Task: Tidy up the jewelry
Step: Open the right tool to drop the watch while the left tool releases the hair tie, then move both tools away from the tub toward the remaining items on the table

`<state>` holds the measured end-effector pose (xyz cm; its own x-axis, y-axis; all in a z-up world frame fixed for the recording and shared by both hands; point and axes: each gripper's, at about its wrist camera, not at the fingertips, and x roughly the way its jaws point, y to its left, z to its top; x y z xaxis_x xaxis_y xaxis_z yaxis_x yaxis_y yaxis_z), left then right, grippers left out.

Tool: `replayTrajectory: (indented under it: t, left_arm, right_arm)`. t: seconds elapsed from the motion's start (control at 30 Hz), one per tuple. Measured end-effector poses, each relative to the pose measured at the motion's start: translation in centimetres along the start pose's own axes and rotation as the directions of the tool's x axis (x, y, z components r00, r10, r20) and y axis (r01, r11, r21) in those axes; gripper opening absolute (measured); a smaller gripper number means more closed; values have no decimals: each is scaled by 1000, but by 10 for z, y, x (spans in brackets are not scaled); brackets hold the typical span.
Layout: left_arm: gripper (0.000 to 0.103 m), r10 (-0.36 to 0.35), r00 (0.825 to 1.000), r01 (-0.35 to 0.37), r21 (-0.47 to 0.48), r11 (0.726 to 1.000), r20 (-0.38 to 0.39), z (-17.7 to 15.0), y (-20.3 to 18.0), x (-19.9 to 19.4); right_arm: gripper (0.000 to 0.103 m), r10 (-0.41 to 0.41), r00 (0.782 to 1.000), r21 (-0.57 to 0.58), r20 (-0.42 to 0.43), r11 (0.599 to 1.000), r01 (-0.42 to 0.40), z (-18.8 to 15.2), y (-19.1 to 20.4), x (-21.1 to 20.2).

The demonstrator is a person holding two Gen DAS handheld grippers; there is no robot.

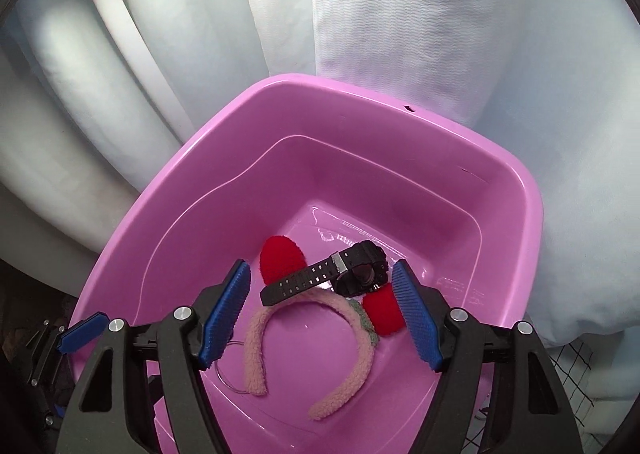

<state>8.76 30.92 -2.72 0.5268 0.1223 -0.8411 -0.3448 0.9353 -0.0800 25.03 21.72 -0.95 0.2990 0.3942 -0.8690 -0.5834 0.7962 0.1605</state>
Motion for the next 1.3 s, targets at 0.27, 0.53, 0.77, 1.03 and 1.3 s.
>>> replayTrajectory:
  t: [0.27, 0.53, 0.77, 1.03, 1.3]
  left_arm:
    - [84, 10, 1000, -10, -3, 1000, 28, -15, -3, -17]
    - [92, 7, 998, -5, -36, 999, 65, -30, -5, -36]
    - [94, 26, 991, -22, -30, 999, 132, -42, -25, -58]
    - [96, -18, 983, 8, 56, 998, 182, -76, -82, -83]
    - [96, -86, 984, 71, 101, 992, 158, -130, -152, -102]
  right_arm:
    - [70, 33, 999, 25, 42, 999, -34, -20, -2, -27]
    - [70, 54, 988, 73, 144, 995, -65, -58, -8, -69]
    - [70, 59, 972, 121, 228, 989, -89, -109, -28, -112]
    - [73, -16, 951, 191, 308, 980, -46, -204, -80, -174]
    - [73, -187, 935, 332, 301, 940, 81, -318, -163, -236]
